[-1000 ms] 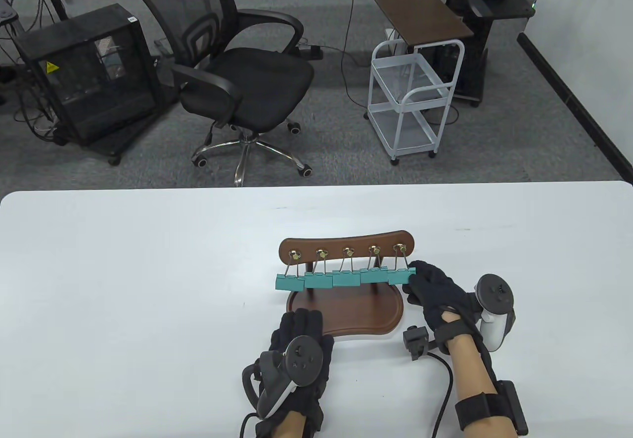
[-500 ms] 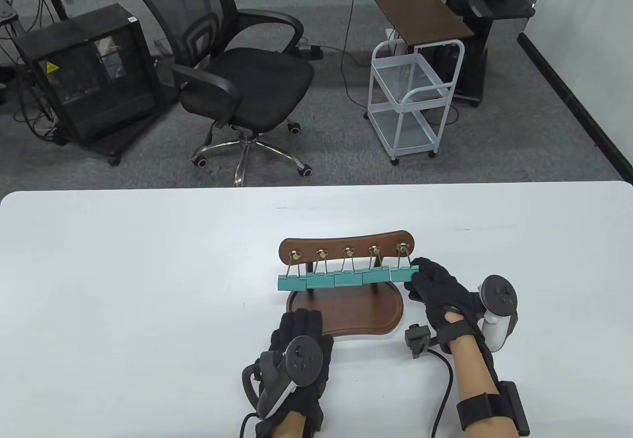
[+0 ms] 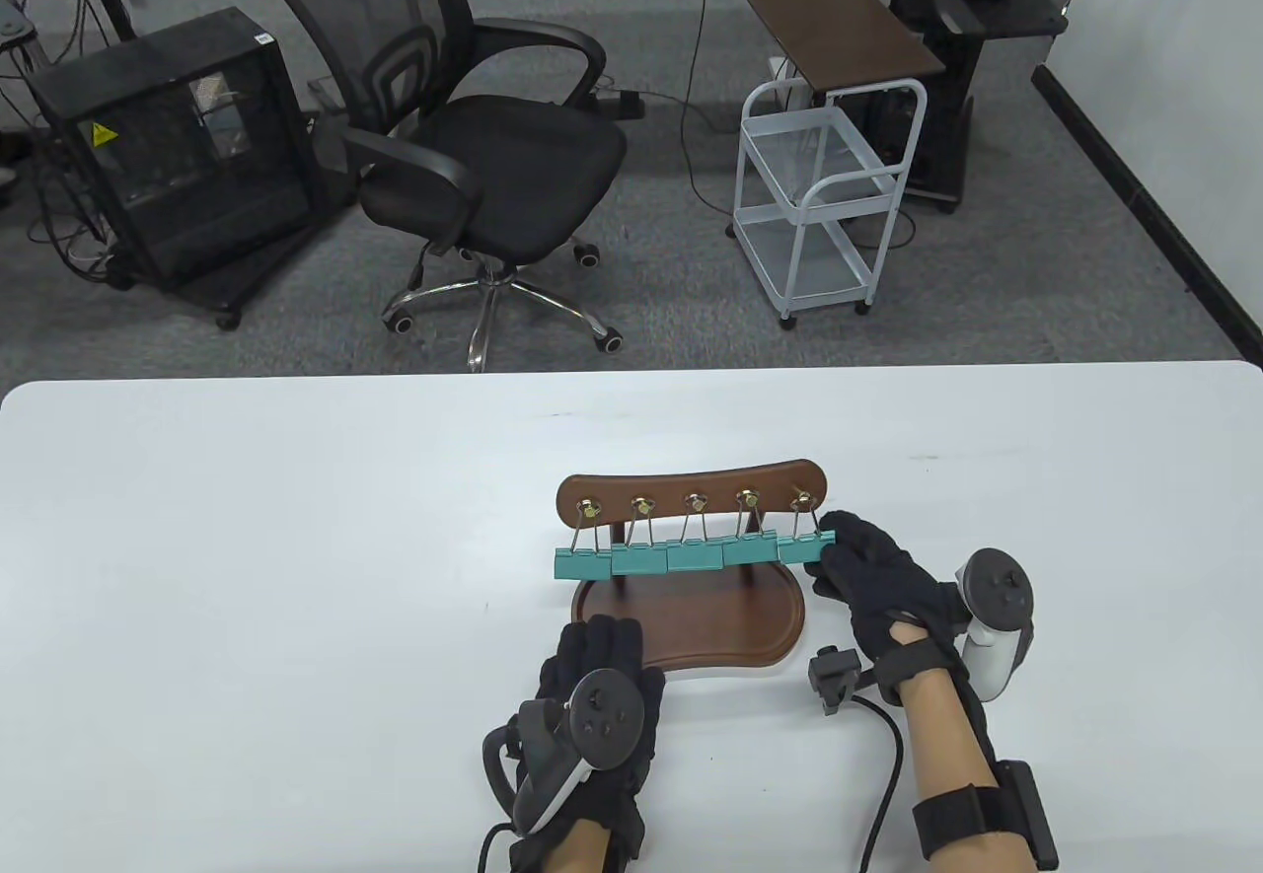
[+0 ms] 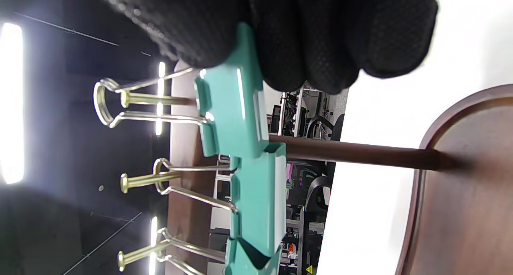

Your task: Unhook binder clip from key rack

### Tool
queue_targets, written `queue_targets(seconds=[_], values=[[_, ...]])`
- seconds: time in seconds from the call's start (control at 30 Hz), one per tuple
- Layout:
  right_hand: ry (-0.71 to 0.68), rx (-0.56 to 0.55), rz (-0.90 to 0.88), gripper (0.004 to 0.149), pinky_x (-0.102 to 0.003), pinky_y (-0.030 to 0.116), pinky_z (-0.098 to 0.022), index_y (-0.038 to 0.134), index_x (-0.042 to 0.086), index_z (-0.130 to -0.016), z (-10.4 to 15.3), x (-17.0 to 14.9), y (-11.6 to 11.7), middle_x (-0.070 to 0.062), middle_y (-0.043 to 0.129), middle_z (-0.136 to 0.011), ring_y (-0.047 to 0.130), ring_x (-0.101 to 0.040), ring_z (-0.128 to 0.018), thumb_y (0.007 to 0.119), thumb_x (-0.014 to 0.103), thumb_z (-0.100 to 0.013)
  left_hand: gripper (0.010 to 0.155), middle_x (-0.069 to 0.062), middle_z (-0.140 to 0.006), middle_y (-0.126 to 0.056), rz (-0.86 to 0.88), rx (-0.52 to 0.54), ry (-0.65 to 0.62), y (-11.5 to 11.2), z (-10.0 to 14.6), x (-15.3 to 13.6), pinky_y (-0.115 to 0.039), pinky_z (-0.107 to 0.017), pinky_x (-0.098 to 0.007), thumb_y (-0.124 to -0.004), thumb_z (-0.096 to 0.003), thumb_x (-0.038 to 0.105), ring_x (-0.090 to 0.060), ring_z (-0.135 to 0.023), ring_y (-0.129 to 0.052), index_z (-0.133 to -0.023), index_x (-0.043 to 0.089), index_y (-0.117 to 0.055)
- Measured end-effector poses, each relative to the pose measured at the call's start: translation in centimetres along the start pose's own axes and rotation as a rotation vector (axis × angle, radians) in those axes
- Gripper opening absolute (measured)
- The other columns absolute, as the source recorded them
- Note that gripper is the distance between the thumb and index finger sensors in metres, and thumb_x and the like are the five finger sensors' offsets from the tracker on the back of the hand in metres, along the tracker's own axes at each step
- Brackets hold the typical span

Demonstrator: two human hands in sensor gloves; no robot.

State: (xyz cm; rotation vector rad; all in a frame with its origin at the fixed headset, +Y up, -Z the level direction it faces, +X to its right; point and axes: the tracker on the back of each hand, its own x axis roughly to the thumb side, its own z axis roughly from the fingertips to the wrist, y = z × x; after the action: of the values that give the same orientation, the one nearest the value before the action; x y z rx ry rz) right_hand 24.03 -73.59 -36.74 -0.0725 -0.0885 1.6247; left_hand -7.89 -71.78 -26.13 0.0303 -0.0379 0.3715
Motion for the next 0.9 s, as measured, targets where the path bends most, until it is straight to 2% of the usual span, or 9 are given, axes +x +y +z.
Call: queue_targets(seconds=[0.5,0.9], values=[[-0.041,0.099,-0.031,0.049,-0.049,0.082,-0.05,0.073,0.023,-0.084,2.1,0.9,-0.7,-0.016,0.087,-0.08,0.089,-0.04,-0.068,0.083,0.035,-0.038,0.061,-0.003,-0.117,-0.061,0.015,0.005,0.003,0.0,-0.1,0.0,-0.053,-0.075,-0.052,-0.061,-0.0536,0.052,-0.03,-0.111,-0.053,-0.11,0.028,-0.061],[-0.017,0.085,-0.048,0.049,-0.048,0.084,-0.048,0.074,0.022,-0.083,3.7,-0.5,-2.5,-0.016,0.089,-0.079,0.092,-0.04,-0.066,0.084,0.036,-0.037,0.061,-0.003,-0.117,-0.061,0.009,0.004,-0.003,0.0,-0.1,0.1,-0.053,-0.075,-0.052,-0.061,-0.0536,0.052,-0.03,-0.111,-0.053,-0.11,0.028,-0.061]])
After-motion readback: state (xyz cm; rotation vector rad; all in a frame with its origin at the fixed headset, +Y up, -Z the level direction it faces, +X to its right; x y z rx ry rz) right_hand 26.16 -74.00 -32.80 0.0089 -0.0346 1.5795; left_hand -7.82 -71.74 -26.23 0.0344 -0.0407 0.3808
